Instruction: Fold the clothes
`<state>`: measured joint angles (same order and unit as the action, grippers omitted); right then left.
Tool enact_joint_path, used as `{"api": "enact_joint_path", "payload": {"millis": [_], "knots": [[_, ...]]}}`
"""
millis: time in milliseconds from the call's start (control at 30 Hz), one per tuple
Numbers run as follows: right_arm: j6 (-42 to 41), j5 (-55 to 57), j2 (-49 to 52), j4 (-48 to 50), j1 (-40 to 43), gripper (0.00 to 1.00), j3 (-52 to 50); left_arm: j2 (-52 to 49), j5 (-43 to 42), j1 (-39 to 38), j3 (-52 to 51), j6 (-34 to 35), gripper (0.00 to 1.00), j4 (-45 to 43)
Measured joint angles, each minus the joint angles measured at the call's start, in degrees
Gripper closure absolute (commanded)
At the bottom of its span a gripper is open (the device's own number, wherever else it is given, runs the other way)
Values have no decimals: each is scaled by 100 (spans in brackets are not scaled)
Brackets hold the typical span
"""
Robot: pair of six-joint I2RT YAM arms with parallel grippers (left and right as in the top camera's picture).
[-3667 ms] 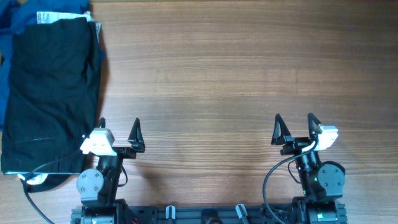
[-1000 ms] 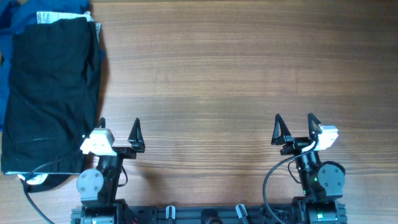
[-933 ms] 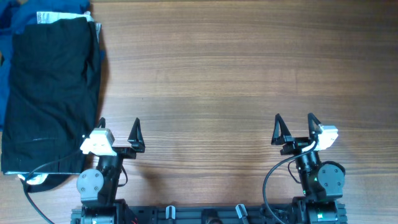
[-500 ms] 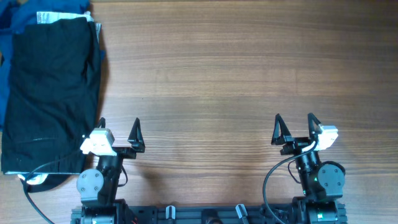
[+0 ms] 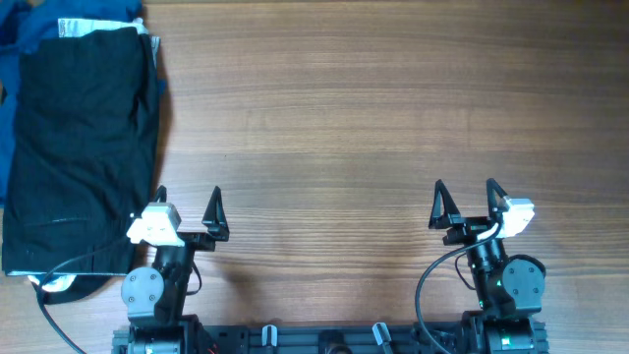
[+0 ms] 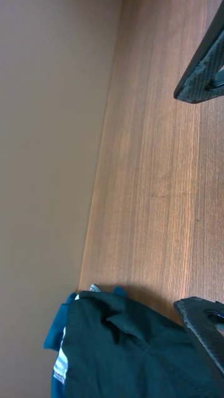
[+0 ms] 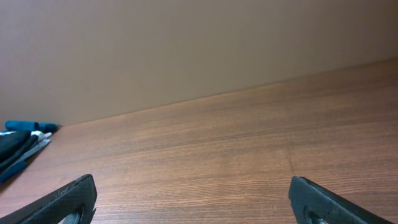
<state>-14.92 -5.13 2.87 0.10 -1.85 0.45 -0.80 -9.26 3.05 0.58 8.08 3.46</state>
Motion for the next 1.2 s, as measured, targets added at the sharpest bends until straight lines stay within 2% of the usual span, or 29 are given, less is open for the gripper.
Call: {"api": "enact_joint_path", "payload": {"millis": [567, 733, 800, 867, 1000, 1100, 1200], "knots": [[0, 2, 0, 0, 0, 0, 0, 0, -2, 0, 0, 0, 0, -31], [0, 2, 7, 94, 0, 0, 0, 0, -63, 0, -11, 92, 0, -581], [2, 2, 7, 354, 0, 0, -11, 0, -131, 0, -9, 352, 0, -756], [2, 2, 13, 942, 0, 0, -2, -42, -133, 0, 68, 546, 0, -459], [142, -24, 348, 1003, 0, 0, 304, -647, -39, 0, 857, 625, 0, 400], [352, -245, 1340, 977, 0, 0, 1224, -1770, 87, 0, 2240, 560, 0, 1128], [553, -713, 2684, 393, -7, 0, 2479, -3143, 160, 0, 3821, 533, 0, 2393]]}}
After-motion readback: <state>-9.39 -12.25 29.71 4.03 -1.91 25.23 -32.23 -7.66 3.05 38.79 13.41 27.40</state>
